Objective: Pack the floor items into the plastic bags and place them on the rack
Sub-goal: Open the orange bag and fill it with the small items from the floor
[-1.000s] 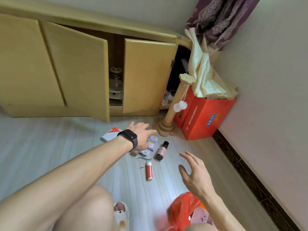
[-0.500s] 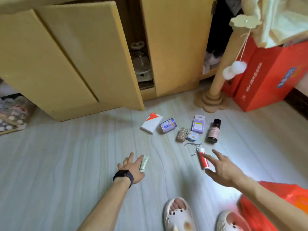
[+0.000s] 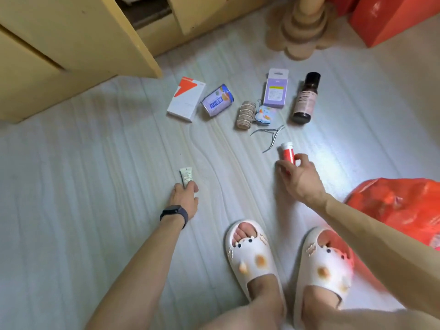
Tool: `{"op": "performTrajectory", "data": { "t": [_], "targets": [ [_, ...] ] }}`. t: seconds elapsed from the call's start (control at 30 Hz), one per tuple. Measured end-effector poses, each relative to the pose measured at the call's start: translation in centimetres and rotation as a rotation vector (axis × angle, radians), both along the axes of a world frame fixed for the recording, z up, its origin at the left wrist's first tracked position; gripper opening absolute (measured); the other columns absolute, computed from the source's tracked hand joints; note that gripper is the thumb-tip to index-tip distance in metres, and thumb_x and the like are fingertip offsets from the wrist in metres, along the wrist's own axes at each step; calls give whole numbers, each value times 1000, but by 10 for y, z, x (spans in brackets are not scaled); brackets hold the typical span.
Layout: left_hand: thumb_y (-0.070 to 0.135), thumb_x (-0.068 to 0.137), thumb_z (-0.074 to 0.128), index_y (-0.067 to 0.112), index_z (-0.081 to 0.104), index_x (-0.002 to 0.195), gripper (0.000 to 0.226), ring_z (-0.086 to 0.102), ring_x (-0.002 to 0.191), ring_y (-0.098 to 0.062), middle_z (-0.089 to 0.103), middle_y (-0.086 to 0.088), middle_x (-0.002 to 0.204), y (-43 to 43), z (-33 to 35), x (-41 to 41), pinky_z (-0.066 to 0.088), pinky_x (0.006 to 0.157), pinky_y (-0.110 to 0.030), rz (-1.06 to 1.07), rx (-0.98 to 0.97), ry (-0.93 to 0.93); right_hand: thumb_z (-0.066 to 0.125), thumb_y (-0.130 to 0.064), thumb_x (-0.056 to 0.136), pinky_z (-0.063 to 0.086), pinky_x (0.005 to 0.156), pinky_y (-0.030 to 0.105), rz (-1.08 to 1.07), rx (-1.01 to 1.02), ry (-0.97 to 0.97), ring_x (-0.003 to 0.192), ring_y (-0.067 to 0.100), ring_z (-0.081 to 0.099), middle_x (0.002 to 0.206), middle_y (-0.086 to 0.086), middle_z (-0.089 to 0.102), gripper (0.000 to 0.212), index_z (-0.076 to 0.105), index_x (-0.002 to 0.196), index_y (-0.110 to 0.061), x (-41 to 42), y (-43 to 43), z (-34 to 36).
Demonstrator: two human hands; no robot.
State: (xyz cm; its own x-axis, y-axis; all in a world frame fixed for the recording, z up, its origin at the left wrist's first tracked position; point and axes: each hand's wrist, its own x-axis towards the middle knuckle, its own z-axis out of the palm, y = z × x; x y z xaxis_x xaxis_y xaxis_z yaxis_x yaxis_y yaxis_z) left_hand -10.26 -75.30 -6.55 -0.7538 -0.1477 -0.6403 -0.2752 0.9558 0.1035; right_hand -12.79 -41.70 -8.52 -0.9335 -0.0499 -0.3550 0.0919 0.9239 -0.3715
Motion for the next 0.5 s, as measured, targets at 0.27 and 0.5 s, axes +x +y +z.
{"op": "performTrajectory", "data": {
  "t": [0.27,0.5],
  "targets": [
    [19,88,52,38,61,107,28,59,72,-16,64,-2,102,42,36,-14,40,62,-22,87,248,56,57,-16,95,49,69,25,-527,-714,-277,76,16,63,103,7,68,33,66,117,-39,43,18,71],
    [25,89,53,36,52,99,15,69,73,-20,70,0,83,104,148,-37,52,72,-30,-183,402,226,64,-16,93,49,56,20,-838,-1248,-144,69,17,64,100,8,76,31,61,123,-25,146,68,180]
  ]
}}
